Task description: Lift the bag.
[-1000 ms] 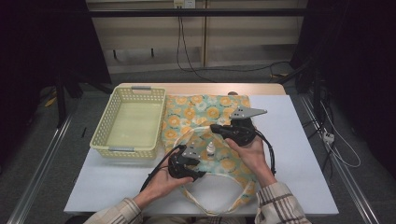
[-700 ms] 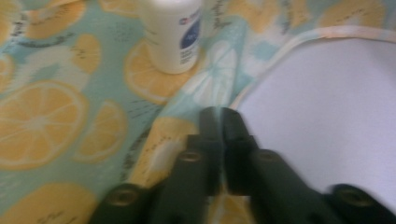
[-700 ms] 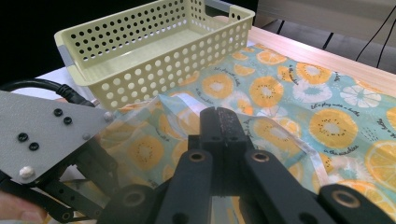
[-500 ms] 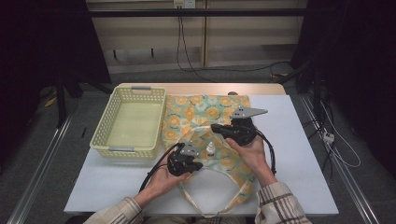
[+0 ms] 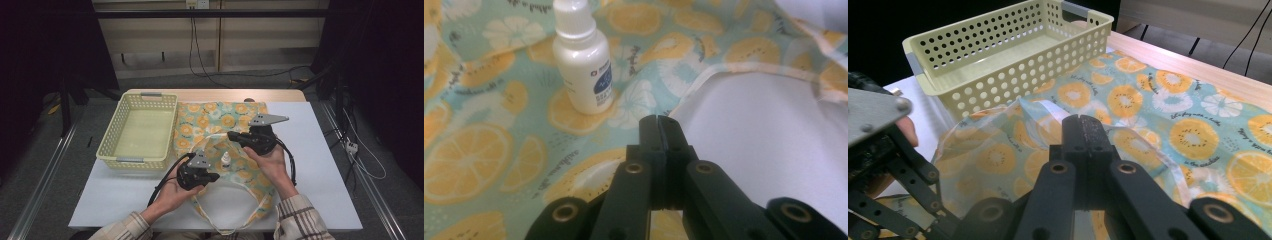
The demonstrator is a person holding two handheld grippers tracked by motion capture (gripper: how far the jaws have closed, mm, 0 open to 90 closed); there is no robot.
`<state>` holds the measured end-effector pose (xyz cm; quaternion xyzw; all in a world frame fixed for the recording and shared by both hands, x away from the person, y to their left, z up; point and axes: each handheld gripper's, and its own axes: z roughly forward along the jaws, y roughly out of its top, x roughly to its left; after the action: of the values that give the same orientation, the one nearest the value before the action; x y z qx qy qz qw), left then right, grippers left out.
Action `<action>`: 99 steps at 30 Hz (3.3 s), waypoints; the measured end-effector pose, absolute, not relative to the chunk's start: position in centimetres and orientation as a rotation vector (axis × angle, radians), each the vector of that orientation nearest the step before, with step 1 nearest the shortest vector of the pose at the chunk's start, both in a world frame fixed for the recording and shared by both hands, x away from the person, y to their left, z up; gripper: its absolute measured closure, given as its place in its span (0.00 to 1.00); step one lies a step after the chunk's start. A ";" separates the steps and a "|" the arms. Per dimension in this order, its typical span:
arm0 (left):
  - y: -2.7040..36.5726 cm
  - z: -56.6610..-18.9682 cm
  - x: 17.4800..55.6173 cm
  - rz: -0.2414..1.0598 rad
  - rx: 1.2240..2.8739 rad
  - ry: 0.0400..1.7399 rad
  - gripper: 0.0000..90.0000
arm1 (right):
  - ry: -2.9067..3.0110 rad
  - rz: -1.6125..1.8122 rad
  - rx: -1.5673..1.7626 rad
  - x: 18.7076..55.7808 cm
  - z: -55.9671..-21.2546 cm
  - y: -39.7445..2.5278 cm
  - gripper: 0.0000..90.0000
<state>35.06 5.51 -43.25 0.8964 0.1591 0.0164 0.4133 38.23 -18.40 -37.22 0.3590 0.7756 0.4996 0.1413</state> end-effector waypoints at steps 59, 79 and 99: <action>9.2 -27.7 37.6 0.241 1.765 0.410 1.00 | 2.004 1.570 0.976 42.1 -28.1 -19.8 1.00; 10.4 -20.2 36.7 0.329 1.663 0.337 1.00 | 1.879 1.569 0.942 43.6 -21.2 -20.6 1.00; 9.7 -24.2 39.4 0.328 1.787 0.429 1.00 | 1.921 1.456 1.126 47.9 -25.8 -22.0 1.00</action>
<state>39.41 9.65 -24.17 0.7693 0.1845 0.1412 0.5951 47.93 -22.00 -25.83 0.4111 0.7013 0.5315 0.2382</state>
